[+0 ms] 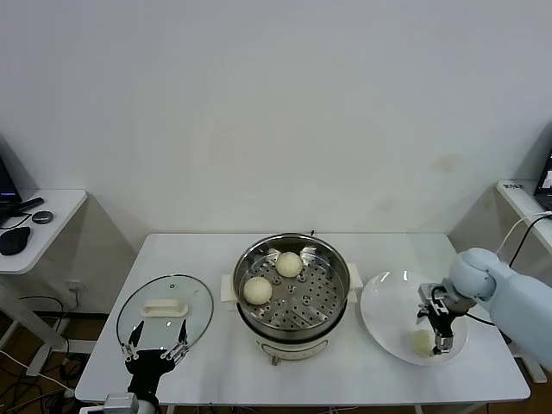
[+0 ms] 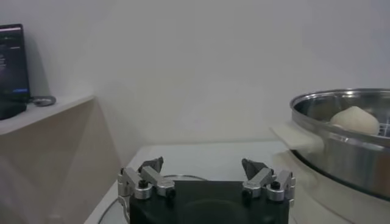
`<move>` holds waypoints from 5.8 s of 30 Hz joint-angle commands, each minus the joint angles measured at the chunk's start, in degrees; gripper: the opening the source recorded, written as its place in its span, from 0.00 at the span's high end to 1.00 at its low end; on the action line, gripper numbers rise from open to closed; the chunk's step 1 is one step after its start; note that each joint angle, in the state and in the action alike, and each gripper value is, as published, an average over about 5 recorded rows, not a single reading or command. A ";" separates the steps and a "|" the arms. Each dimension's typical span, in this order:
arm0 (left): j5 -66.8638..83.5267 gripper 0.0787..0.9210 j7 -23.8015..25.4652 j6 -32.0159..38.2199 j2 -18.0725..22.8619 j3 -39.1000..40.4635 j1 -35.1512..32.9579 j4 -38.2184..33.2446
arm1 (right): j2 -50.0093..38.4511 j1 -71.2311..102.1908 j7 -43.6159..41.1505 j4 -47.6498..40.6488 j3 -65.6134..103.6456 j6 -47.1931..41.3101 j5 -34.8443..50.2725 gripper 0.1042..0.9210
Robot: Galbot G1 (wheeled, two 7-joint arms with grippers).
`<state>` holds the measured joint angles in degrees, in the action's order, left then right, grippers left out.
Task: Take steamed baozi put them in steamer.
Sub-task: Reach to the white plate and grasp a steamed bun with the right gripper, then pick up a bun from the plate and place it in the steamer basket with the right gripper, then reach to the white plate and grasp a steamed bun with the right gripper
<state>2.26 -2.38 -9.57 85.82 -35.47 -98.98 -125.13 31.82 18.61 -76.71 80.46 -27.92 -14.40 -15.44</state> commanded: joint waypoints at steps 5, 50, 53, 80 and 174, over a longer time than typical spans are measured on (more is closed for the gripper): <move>0.02 0.12 -0.02 0.01 0.08 0.12 0.18 0.40 | 0.95 0.07 -0.27 -1.12 -0.93 0.57 -1.02 0.18; 0.50 0.12 -0.73 0.15 0.55 -0.84 2.62 -2.18 | 19.38 -57.89 -3.75 0.23 -30.72 0.88 26.20 0.59; 0.11 0.12 -0.97 0.16 0.82 -0.78 2.65 -2.25 | 22.51 -57.82 -3.81 3.36 -30.45 0.15 29.60 0.59; -0.68 0.12 -1.32 0.42 1.73 -0.66 1.96 -2.80 | 28.20 -48.91 5.81 14.23 -41.25 26.61 11.49 0.62; -0.79 0.12 -0.20 -0.47 0.33 -0.44 -1.40 -2.29 | 4.21 0.31 0.90 -15.38 14.36 11.51 -8.70 0.12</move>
<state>1.59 -2.57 -9.98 86.18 -35.90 -100.05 -127.43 32.22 12.65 -73.95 72.39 -18.09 -8.67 -15.07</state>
